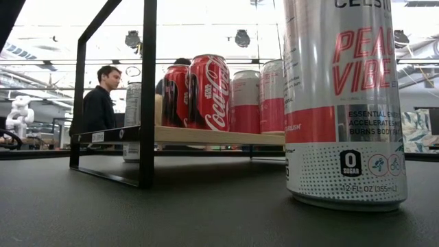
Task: Place canned beverage on shelf
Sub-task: Put the blue soda can on the shelf aligned with the other blue soda cans
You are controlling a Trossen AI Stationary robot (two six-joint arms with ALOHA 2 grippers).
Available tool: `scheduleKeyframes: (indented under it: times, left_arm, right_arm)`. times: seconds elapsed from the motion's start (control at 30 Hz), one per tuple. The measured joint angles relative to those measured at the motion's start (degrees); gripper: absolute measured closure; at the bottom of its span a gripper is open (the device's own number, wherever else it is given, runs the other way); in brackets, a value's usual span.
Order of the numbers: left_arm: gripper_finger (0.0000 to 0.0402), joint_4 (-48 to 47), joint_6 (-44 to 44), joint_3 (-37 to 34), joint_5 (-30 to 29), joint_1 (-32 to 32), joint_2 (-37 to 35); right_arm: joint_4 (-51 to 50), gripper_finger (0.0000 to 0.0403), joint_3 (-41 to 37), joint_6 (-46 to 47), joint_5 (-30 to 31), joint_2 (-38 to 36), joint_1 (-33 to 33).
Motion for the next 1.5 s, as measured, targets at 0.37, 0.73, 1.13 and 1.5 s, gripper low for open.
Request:
scheduleKeyframes:
  times: [0.37,0.73,1.13,1.5]
  left_arm:
    - [0.0162,-5.7,1.1,0.0,0.0,-0.6,0.0]
    - [0.0162,-8.5,1.1,0.0,-0.2,-1.5,0.0]
    - [0.0162,-10.2,1.1,0.0,-1.5,-2.3,0.0]
    - [0.0137,-10.1,0.9,0.0,-2.1,-2.2,0.0]
  right_arm:
    - [-4.8,0.0092,0.0,-1.9,-3.6,4.2,0.0]
    - [-7.9,0.0104,0.0,-7.8,-7.6,8.0,-0.1]
    - [-10.3,0.0161,0.0,-9.6,-8.2,8.1,-0.5]
    - [-10.6,0.0187,0.0,-11.5,-8.8,8.1,-0.5]
